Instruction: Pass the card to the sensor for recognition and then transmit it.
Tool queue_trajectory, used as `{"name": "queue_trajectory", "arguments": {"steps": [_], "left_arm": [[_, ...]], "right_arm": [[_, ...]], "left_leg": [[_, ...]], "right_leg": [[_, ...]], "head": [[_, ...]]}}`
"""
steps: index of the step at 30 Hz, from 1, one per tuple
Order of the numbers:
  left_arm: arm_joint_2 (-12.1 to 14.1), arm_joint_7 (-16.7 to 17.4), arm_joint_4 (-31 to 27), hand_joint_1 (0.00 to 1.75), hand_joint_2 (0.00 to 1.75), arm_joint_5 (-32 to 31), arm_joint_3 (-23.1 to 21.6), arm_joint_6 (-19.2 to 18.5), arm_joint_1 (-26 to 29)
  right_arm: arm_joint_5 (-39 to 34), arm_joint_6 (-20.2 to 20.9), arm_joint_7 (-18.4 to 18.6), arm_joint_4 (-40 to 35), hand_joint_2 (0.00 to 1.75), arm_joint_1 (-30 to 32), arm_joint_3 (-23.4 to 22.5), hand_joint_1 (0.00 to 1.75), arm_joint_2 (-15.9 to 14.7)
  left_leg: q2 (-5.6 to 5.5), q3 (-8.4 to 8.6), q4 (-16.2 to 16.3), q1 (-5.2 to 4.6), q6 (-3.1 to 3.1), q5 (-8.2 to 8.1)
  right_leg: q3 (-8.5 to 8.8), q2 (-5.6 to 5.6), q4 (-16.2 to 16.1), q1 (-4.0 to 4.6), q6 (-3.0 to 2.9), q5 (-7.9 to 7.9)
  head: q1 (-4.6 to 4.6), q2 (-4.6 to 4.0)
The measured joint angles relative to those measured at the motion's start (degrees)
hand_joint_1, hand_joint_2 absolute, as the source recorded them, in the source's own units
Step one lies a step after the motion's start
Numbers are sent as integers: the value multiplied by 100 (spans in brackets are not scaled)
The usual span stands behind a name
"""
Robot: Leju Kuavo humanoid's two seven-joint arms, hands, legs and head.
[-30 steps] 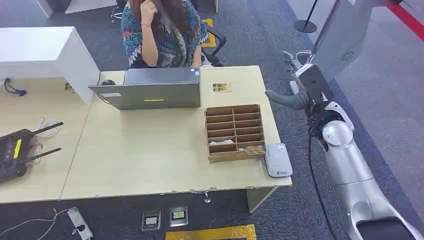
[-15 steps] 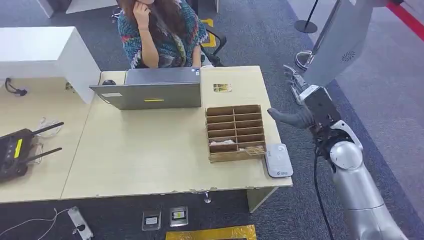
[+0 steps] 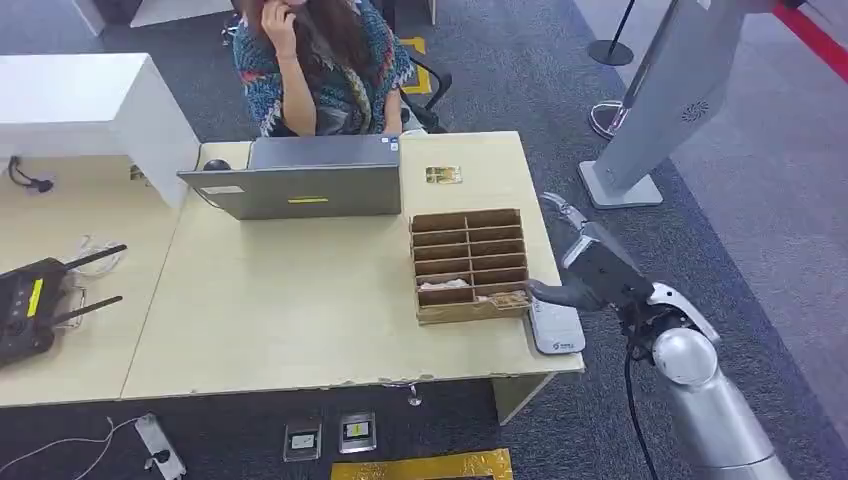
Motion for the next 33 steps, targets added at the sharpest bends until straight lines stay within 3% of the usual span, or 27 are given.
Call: {"name": "queue_trajectory", "arguments": {"steps": [8,19,33], "left_arm": [[26,0,0,0,0,42,2,4,26],[13,0,0,0,0,101,7,87,77],[4,0,2,0,0,107,9,90,105]], "right_arm": [[1276,74,109,-61,175,284,236,0,-103],[4041,-739,370,133,175,359,1047,0,-363],[4177,-796,391,444,175,325,1462,0,-382]], "left_leg": [[0,-2,-1,0,0,0],[0,-3,-2,0,0,0],[-2,-3,-2,0,0,0]], "right_leg": [[0,-2,0,0,0,0],[0,-1,0,0,0,0],[0,-3,0,0,0,-1]], "head": [[-2,0],[0,0],[0,0]]}}
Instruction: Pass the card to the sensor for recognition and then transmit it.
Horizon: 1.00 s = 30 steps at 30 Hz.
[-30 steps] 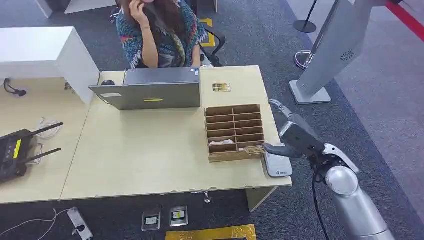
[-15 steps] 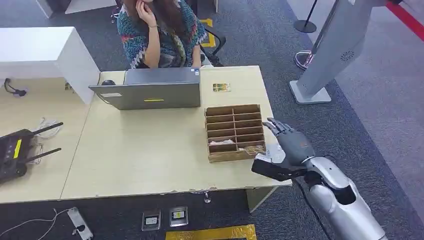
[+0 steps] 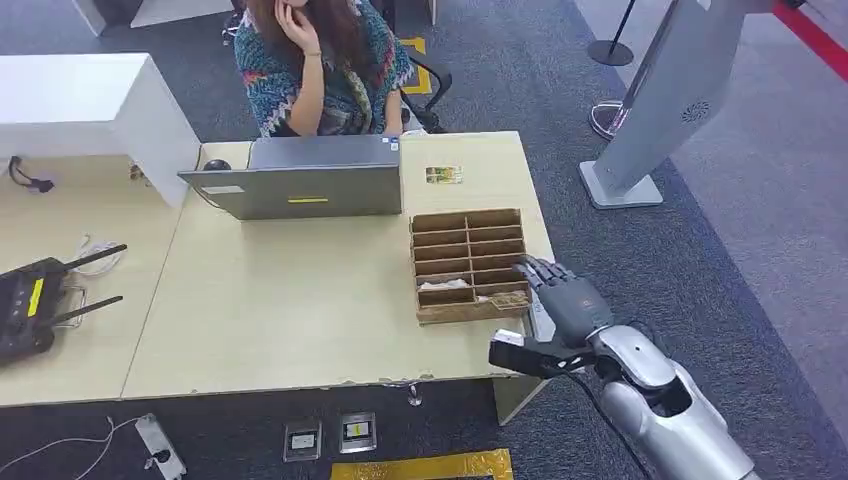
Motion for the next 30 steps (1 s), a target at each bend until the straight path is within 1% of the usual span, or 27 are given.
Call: {"name": "queue_trajectory", "arguments": {"steps": [5,8,10,12,16,21,25,30], "left_arm": [[0,0,0,0,0,0,0,0,1],[0,0,0,0,0,0,0,2,1],[-2,0,0,0,0,0,0,11,1],[-2,0,0,0,0,0,2,15,1],[-15,0,-2,0,0,-20,2,15,0],[-22,0,-2,0,0,-74,2,37,-17],[-37,0,-2,0,0,-83,2,52,-17],[-59,0,-2,0,0,-118,2,52,-19]], "right_arm": [[20,-11,13,42,175,-9,85,0,-18],[323,-83,24,74,175,-15,136,0,-24],[534,-245,44,112,175,-16,168,0,-22],[711,-494,66,210,175,-32,203,0,-13],[861,-828,33,456,175,-75,240,0,37],[833,-1253,-68,857,175,-227,306,0,236],[791,-1408,-101,1097,175,-383,363,0,411],[793,-1768,-234,1329,175,-511,396,0,633]], "left_leg": [[0,0,0,0,0,0],[0,0,0,0,0,0],[0,0,0,0,0,0],[0,0,0,0,0,0],[0,0,-1,0,0,0],[0,0,-1,0,0,0],[0,1,-1,0,0,0],[0,-1,-1,0,0,0]], "right_leg": [[0,0,0,0,0,0],[0,0,0,0,0,0],[0,0,0,0,0,0],[0,0,0,0,0,0],[0,0,0,0,0,0],[0,1,1,0,0,0],[0,0,1,1,0,0],[-1,3,1,1,-1,-1]], "head": [[0,2],[0,0],[0,0],[-2,0],[0,0],[0,0],[-2,2],[0,2]]}}
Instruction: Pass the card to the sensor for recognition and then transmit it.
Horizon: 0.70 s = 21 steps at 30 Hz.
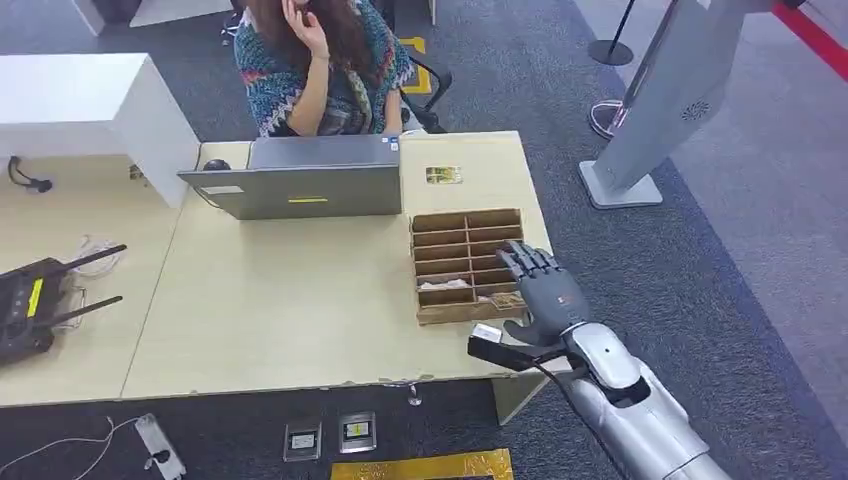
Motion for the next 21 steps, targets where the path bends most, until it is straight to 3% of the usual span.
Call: {"name": "queue_trajectory", "arguments": {"steps": [8,21], "left_arm": [[-20,0,0,0,0,0,0,-2,-7],[-35,0,0,0,0,-7,0,0,-7]], "right_arm": [[-28,-173,-96,462,175,-163,85,0,291],[-212,-256,-101,807,175,-247,135,0,396]], "left_leg": [[0,0,0,0,0,0],[0,1,1,0,0,0]], "right_leg": [[1,-3,0,0,0,0],[0,-2,0,0,0,0]], "head": [[0,-2],[-2,0]]}}
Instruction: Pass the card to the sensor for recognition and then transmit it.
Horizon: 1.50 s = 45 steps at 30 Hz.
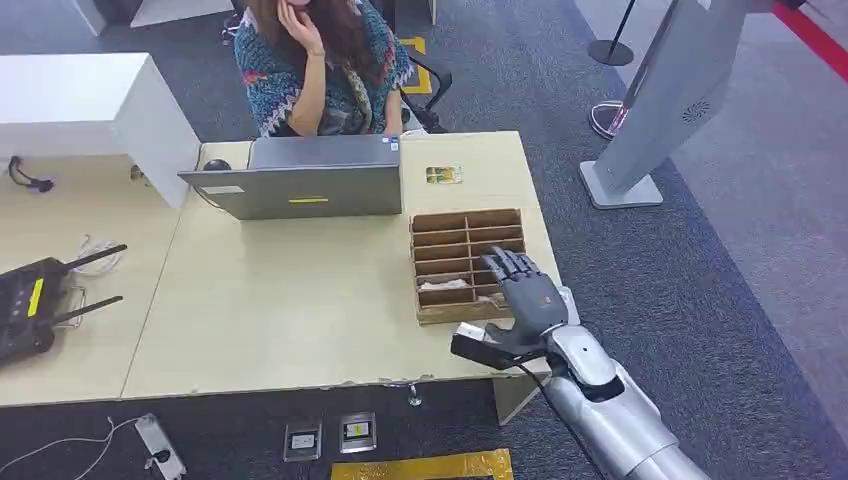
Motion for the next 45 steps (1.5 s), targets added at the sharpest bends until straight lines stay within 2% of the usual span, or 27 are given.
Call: {"name": "queue_trajectory", "arguments": {"steps": [10,20,28,33,45], "left_arm": [[-2,0,0,0,0,-26,0,31,-1],[-2,0,0,0,0,-42,0,39,-3],[2,-24,0,0,0,-55,13,55,-4],[15,-37,0,0,0,-81,77,44,-30],[61,-37,0,0,0,-144,92,13,-101]], "right_arm": [[-109,-188,-20,98,175,-9,-137,0,-72],[-170,-157,-98,0,175,-28,-299,0,-168],[-415,374,-402,-791,175,89,-439,0,-347],[-422,494,-422,-1108,175,197,-437,0,-391],[-465,693,-424,-1318,175,346,-404,0,-439]], "left_leg": [[0,0,1,0,0,0],[0,1,1,0,0,0],[1,1,1,0,0,0],[1,1,1,0,0,0],[1,1,1,0,0,0]], "right_leg": [[-1,1,0,0,0,0],[-1,2,0,0,0,0],[-2,3,0,0,0,0],[-3,3,0,0,0,0],[-2,3,0,0,0,0]], "head": [[2,-2],[2,-2],[2,-2],[2,-2],[0,-2]]}}
